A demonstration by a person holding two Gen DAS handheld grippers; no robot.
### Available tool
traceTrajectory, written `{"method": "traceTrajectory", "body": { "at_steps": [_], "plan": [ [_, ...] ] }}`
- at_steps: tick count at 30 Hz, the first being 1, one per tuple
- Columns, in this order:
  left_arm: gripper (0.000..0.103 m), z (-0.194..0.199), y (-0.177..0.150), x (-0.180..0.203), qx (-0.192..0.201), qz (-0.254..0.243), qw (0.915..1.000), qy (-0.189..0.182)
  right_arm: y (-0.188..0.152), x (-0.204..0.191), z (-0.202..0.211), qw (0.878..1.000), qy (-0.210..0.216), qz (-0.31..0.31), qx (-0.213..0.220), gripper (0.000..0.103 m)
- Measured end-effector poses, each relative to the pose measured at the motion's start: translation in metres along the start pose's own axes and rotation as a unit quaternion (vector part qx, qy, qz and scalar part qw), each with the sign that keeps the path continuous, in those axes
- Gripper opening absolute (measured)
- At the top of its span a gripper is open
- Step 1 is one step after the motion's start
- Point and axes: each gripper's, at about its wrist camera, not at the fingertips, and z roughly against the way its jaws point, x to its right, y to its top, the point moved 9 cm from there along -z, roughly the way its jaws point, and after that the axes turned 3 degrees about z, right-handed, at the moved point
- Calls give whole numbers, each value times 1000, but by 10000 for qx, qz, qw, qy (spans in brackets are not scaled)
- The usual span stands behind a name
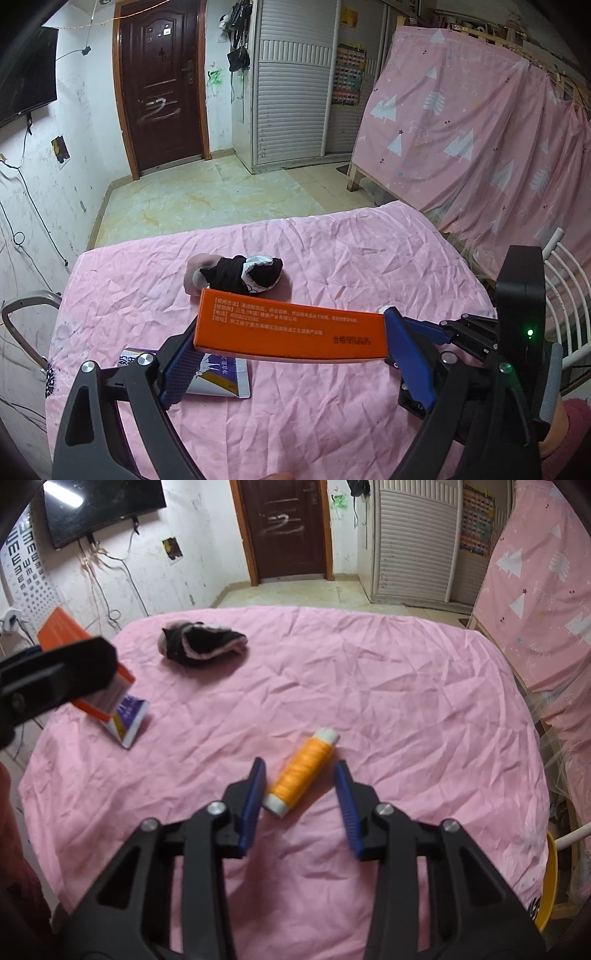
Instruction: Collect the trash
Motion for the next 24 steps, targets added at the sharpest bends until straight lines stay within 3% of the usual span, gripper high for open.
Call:
{"method": "traceTrajectory", "body": {
  "at_steps": [3,5,15,24],
  "plan": [
    [82,-2,-1,2,-21,-15,10000,4,0,0,-1,9999,-101,98,4,17],
    [82,-2,-2,3,-37,-25,10000,5,1,2,-2,9998,-151,90,31,15],
    [82,-2,-3,19,-53,-149,9999,29,2,19,25,9991,-57,-169,388,14],
    [82,-1,-4,61,-60,-461,9989,-69,-5,61,70,9948,-125,-553,850,14]
  ]
}}
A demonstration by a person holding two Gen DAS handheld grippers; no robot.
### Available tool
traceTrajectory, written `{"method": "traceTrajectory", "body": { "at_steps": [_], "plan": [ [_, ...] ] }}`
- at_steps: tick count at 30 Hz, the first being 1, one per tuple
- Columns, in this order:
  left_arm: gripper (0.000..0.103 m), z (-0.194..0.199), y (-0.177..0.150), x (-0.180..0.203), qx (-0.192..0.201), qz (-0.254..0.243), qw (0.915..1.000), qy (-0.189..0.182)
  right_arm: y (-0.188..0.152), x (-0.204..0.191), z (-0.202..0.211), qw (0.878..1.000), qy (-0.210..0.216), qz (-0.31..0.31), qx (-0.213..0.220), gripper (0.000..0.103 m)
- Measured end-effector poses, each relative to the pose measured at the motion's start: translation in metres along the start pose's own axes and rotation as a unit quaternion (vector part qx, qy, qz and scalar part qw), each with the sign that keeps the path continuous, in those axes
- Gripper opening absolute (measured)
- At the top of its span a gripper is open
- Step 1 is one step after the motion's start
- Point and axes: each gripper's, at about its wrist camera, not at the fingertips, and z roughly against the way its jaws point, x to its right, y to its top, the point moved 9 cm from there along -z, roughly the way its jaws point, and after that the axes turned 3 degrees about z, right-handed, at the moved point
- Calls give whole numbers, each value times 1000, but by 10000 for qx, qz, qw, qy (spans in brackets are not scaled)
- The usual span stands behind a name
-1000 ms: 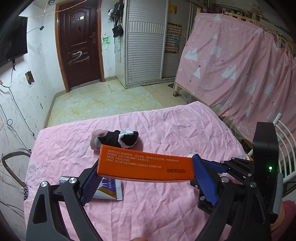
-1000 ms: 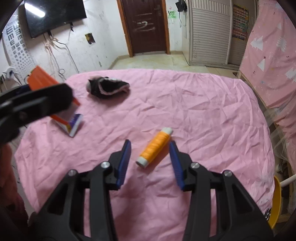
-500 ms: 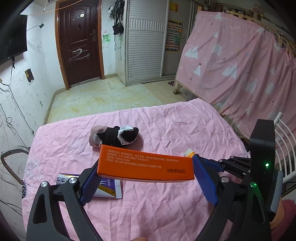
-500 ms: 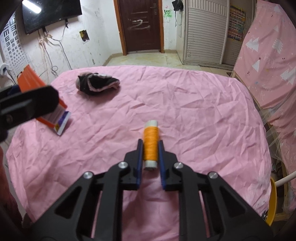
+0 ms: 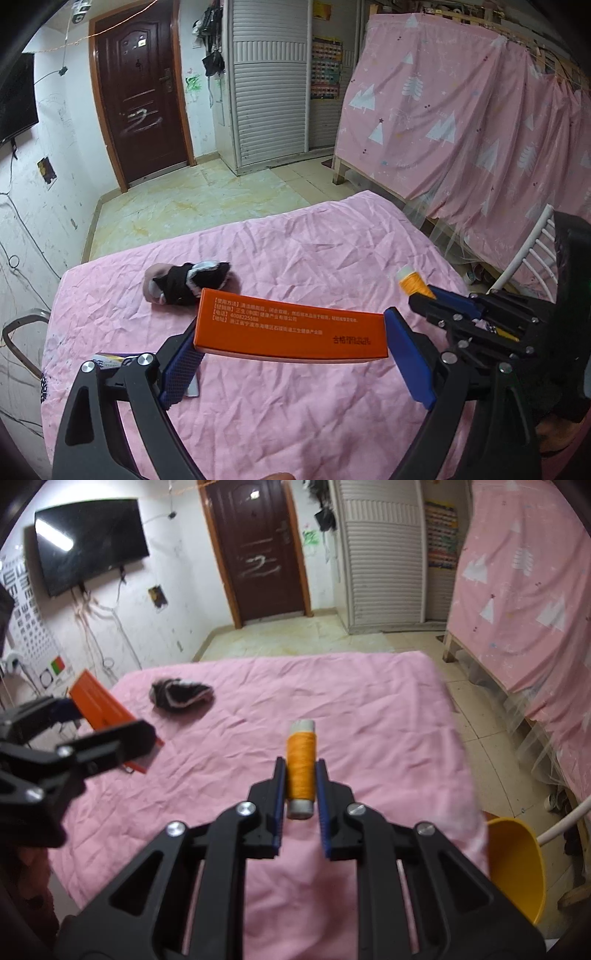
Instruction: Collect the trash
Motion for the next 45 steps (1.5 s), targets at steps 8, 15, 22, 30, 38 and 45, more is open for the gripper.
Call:
{"method": "traceTrajectory", "body": {
  "at_steps": [8,15,22,30,38,45],
  "plan": [
    [82,-5,1,55,-31,-388,9991,-190,-4,53,39,9984,-278,-366,323,15],
    [82,-7,-2,109,-76,-732,9963,-438,-17,103,71,9946,-594,-681,511,15],
    [82,-8,-9,174,-118,-1108,9905,-805,-41,153,97,9890,-948,-995,549,15],
    [82,-13,-26,242,-220,-1566,9820,-1033,-72,202,116,9815,-1176,-1403,570,15],
    [82,-33,-41,291,-466,-1871,9747,-1128,-89,231,130,9746,-1249,-1730,681,15],
    [84,-46,-47,295,-636,-1936,9726,-1120,-96,239,125,9729,-1231,-1848,643,15]
  ]
}}
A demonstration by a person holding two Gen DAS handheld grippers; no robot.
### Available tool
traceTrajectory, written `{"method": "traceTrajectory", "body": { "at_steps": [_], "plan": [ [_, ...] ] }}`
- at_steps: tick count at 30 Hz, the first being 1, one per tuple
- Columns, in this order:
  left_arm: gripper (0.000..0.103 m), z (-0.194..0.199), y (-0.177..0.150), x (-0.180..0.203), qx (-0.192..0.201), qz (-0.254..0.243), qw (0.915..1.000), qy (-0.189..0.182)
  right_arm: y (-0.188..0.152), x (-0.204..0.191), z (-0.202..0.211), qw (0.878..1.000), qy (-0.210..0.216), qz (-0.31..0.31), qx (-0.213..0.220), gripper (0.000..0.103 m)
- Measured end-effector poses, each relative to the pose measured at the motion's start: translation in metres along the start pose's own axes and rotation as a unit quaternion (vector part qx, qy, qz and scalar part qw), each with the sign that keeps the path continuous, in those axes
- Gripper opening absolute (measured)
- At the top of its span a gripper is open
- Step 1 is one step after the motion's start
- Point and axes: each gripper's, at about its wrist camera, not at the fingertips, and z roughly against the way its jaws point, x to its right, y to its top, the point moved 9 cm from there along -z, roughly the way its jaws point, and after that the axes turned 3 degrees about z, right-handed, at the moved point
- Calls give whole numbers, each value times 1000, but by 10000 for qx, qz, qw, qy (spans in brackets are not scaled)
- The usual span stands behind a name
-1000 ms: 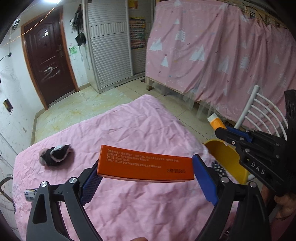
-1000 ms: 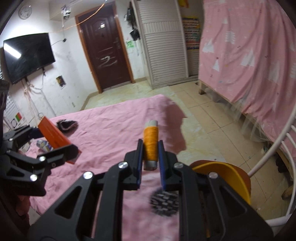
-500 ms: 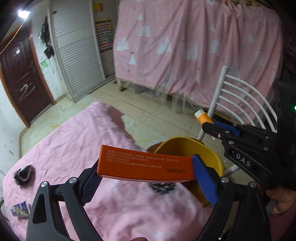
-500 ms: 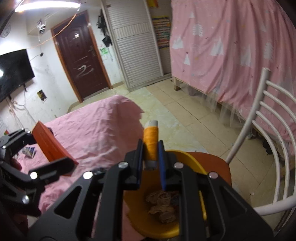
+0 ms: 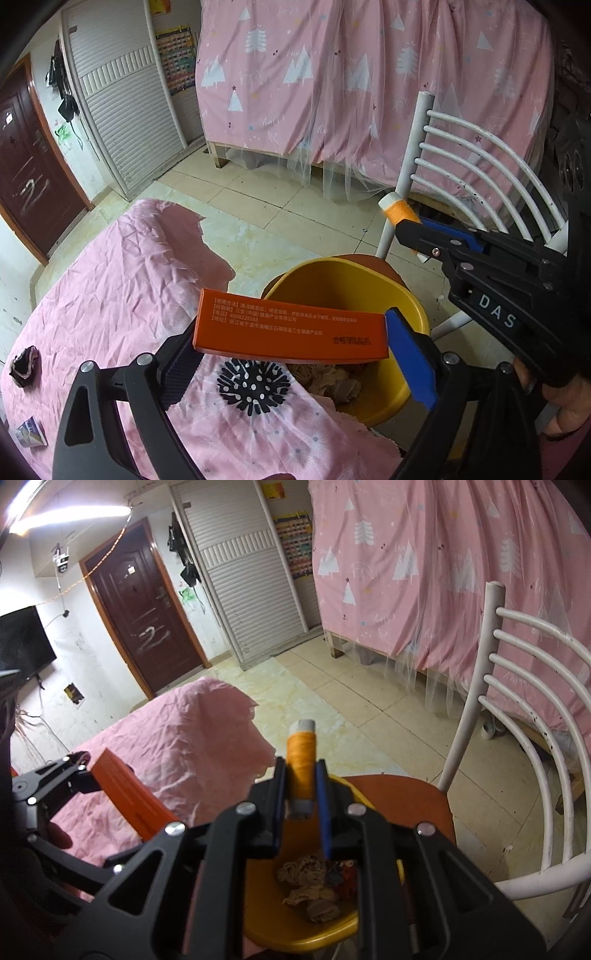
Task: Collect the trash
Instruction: 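Carry the orange box and spool over the yellow bin with both tools, then open both tools over the yellow bin to drop box and spool, then move both open tools back over the remaining items on the bed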
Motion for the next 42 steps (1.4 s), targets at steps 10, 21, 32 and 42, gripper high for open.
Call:
{"method": "traceTrajectory", "body": {
  "at_steps": [10,21,32,42],
  "plan": [
    [88,2,-1,-6,-2,168,9997,-178,-7,-3,-13,9998,-32,-10,-184,15],
    [90,19,-5,-46,128,495,9987,13,-13,-24,-26,9993,68,102,-360,40],
    [91,51,-17,-128,317,1000,9933,490,-4,-97,-32,9963,488,630,-333,41],
    [92,70,-35,-214,329,1501,9832,982,2,-164,-43,9898,808,1102,-404,48]
  ]
}}
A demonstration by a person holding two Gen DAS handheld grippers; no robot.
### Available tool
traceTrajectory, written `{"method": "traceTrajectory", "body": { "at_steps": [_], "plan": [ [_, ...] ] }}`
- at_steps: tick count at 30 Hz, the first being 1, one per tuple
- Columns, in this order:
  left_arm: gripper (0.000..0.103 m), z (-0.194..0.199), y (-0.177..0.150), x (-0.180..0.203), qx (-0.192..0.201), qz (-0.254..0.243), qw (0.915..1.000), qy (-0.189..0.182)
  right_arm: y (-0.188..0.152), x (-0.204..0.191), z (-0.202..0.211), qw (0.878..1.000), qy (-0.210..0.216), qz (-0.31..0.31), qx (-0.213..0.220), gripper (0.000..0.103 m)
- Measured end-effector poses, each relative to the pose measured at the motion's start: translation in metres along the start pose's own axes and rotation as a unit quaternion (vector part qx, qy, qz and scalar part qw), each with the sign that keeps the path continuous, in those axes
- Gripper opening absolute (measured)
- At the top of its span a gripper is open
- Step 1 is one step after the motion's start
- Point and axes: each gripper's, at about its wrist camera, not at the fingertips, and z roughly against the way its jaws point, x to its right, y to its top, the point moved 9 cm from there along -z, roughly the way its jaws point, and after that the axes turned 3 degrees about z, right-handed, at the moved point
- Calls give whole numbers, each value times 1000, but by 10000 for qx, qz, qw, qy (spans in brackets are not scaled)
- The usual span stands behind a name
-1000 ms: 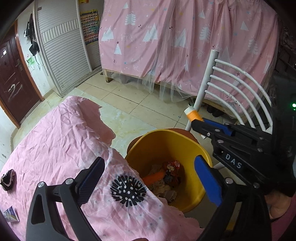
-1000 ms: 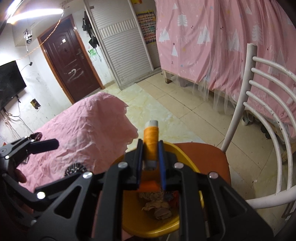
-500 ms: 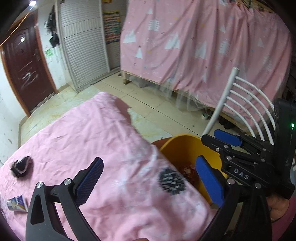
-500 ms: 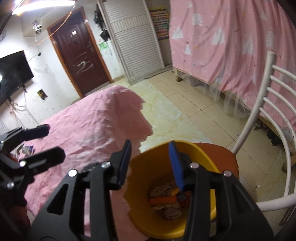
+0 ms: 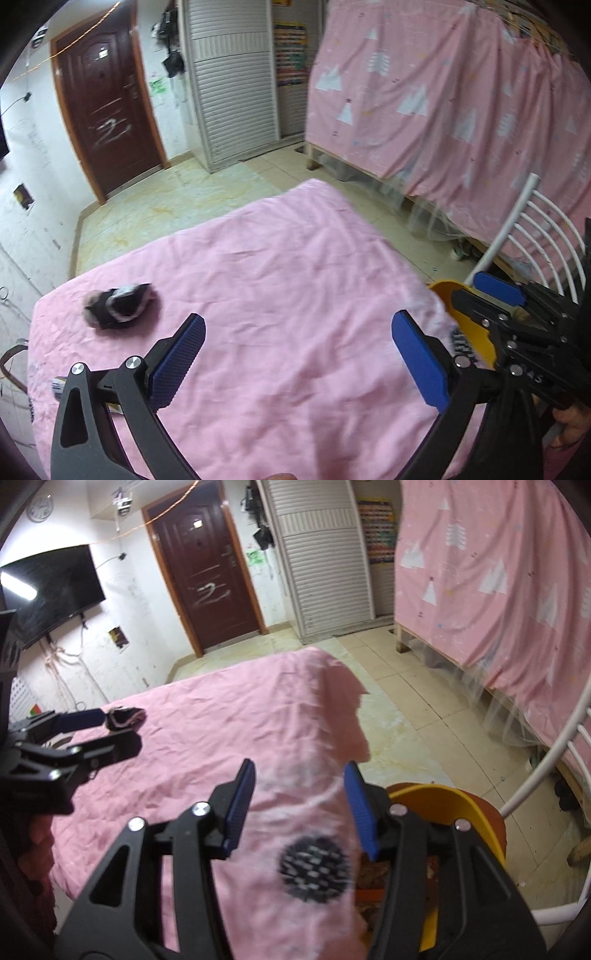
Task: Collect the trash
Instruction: 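Move both open tools back over the remaining items on the bed, then grasp the black-and-white sock bundle with the left tool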
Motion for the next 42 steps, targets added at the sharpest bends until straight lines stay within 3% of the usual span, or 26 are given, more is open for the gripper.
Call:
{"method": "traceTrajectory", "body": {
  "at_steps": [3,11,15,19,35,42],
  "plan": [
    [92,-1,2,-26,-1,120,9998,143,3,-19,-5,9999,81,107,-26,54],
    [92,-8,1,-83,-79,400,9983,416,9,-64,-20,9984,337,450,-101,55],
    [92,-11,-1,-110,-129,556,9970,515,12,-86,-27,9968,466,634,-139,63],
    [92,-17,-2,-135,-189,692,9956,602,14,-106,-32,9948,597,810,-157,63],
    [92,-61,1,-193,-592,930,9917,662,12,-155,-55,9883,837,1214,-388,75],
    [92,-84,1,-209,-800,1191,9880,577,9,-164,-62,9866,869,1306,-458,75]
  ]
}}
